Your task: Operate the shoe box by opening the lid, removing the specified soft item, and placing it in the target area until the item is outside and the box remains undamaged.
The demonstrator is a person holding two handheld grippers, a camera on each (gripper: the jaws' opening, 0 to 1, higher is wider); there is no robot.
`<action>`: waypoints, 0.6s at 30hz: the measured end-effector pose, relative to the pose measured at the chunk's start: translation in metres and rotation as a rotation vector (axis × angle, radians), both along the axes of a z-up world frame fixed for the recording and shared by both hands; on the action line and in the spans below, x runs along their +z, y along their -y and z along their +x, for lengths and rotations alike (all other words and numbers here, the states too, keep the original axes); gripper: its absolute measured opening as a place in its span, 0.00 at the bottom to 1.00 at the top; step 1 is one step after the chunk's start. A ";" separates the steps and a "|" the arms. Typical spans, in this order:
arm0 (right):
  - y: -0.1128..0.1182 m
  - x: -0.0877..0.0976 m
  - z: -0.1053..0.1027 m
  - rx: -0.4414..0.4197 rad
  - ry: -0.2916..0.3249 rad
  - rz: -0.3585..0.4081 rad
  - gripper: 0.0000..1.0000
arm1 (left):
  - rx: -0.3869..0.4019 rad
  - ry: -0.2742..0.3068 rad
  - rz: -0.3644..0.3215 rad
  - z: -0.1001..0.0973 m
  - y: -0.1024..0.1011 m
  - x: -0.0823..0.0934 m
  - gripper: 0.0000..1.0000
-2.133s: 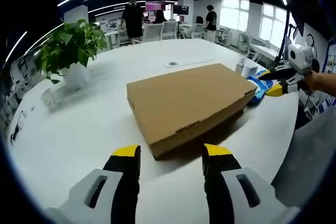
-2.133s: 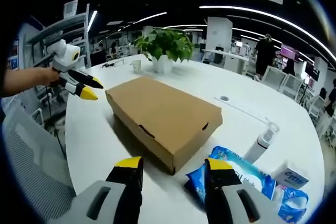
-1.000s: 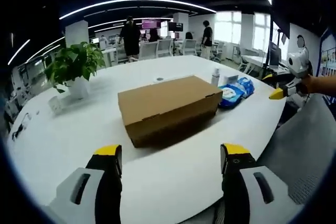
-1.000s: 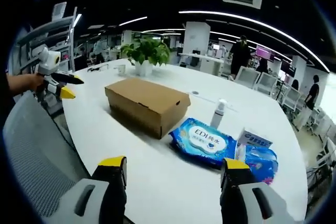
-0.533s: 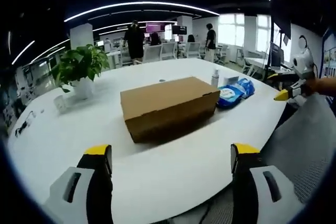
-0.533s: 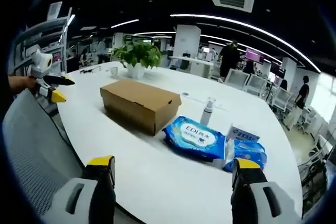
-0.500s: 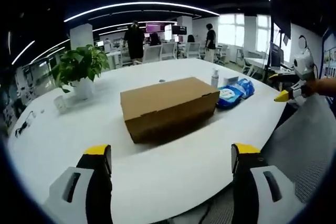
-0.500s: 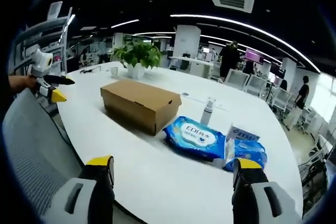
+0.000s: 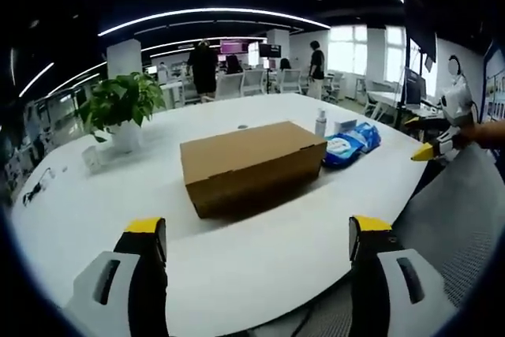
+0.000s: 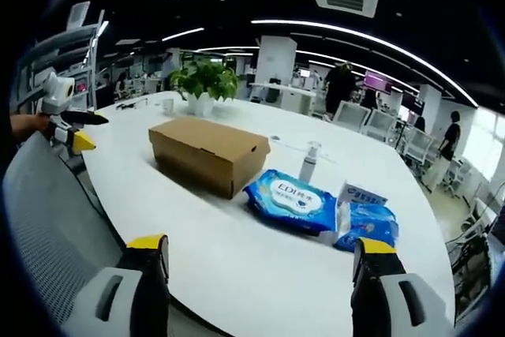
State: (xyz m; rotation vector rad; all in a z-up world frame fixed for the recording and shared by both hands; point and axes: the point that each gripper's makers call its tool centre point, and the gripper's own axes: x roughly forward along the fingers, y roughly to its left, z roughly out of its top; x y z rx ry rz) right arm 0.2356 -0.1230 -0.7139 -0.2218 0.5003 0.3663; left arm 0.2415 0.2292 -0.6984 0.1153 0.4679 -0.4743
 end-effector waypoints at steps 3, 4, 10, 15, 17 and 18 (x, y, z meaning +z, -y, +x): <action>0.002 0.000 0.000 -0.011 0.002 0.004 0.97 | -0.008 -0.001 0.004 0.001 0.003 -0.001 1.00; 0.002 0.000 0.001 -0.012 0.002 0.003 0.97 | -0.009 -0.001 0.004 0.000 0.003 -0.001 1.00; 0.002 -0.001 0.001 -0.014 0.000 0.006 0.96 | -0.009 -0.007 -0.005 0.000 0.004 -0.002 1.00; 0.003 0.000 0.002 -0.019 0.002 0.003 0.95 | -0.011 -0.005 -0.009 0.001 0.005 -0.001 1.00; 0.003 0.000 0.002 -0.021 0.004 0.003 0.95 | -0.012 -0.005 -0.008 0.001 0.005 -0.001 1.00; 0.003 0.000 0.002 -0.021 0.004 0.003 0.95 | -0.013 -0.005 -0.009 0.001 0.005 -0.002 1.00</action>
